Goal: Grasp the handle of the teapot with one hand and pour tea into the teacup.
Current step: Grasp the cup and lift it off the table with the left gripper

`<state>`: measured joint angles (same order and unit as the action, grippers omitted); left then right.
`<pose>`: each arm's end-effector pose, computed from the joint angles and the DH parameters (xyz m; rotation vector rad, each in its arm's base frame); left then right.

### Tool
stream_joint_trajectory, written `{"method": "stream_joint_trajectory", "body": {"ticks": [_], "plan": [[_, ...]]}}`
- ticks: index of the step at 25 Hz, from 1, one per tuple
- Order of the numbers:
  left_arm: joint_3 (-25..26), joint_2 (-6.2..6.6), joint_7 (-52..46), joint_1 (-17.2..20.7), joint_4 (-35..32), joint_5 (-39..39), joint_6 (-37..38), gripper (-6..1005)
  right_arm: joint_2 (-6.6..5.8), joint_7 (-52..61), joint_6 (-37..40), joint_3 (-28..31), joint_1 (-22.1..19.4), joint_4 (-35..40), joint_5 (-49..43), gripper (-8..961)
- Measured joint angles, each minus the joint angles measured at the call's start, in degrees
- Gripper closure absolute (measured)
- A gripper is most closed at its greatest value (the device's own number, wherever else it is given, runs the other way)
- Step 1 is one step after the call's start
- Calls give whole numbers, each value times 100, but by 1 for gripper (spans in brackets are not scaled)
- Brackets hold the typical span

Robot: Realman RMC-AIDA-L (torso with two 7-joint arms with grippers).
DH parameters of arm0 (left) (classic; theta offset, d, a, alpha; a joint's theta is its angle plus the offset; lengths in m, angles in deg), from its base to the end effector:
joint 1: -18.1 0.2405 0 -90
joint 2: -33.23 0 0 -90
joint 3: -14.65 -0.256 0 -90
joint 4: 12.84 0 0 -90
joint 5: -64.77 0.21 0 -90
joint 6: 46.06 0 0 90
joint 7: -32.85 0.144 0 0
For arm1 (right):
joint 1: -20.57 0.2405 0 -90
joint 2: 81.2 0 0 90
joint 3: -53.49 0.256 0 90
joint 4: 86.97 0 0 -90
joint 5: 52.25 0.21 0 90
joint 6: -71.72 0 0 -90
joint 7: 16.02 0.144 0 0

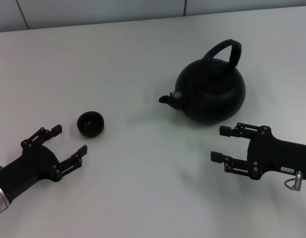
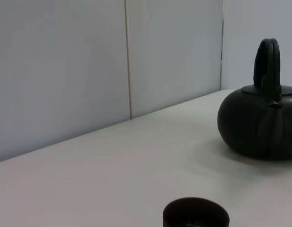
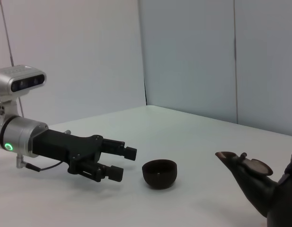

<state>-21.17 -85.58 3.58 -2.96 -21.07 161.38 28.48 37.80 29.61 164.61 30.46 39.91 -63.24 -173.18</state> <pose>-0.3388 0.2626 -0.0591 -2.3599 -0.4166 -0.6066 0.3334 0.2431 -0.0190 -2.5682 0.4201 0.7331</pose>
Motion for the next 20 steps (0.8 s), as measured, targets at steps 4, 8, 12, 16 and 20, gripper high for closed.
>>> {"method": "stream_joint_trajectory", "body": {"ticks": [4,8,12,16,20], "plan": [[-3,-23,4,-154,76,-29,-64,170,0,9,6,0,12,0,-1,285],[8,-25,9,-329,204,-34,-266,170,0,19,45,27,13,0,0,285],[18,-24,9,-485,285,-37,-446,170,-1,22,51,32,13,14,-1,285],[47,-25,9,-681,378,-38,-629,170,-7,24,60,36,10,22,-1,285],[49,-27,-7,-800,412,-38,-754,170,-9,25,73,40,8,31,-1,285]]}}
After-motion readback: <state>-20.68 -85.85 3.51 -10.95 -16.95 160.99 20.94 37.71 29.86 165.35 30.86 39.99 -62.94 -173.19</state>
